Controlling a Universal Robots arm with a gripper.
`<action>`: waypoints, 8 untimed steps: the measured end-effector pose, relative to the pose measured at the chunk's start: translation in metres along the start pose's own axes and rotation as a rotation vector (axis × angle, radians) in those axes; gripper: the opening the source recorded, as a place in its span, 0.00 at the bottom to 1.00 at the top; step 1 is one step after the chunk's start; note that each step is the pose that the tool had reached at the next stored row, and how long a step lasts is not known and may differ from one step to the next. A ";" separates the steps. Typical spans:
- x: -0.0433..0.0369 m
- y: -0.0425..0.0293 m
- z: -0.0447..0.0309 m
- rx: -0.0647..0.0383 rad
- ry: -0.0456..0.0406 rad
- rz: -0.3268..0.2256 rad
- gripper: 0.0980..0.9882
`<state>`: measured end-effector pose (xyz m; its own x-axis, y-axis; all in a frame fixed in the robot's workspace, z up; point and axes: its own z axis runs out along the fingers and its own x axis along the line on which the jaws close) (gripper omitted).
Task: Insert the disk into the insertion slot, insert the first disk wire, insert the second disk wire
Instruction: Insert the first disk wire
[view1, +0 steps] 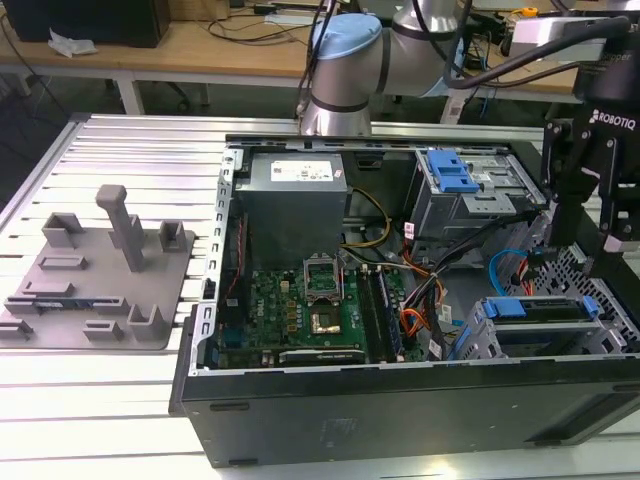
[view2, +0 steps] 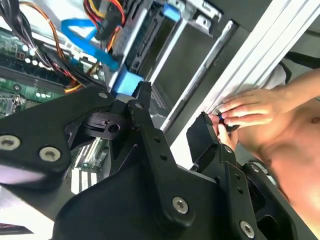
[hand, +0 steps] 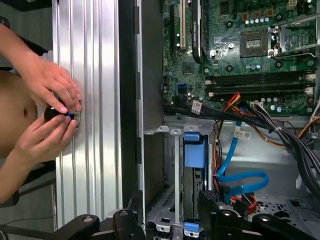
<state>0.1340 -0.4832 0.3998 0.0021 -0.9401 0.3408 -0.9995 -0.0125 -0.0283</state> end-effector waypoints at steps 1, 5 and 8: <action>-0.0022 -0.0028 -0.0005 0.000 0.0012 0.000 0.52; -0.0174 -0.0133 -0.0039 0.000 0.0148 0.000 0.52; -0.0304 -0.0157 -0.0073 0.001 0.0271 -0.001 0.52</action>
<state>0.1494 -0.4519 0.3968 0.0019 -0.9306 0.3661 -0.9995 -0.0133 -0.0286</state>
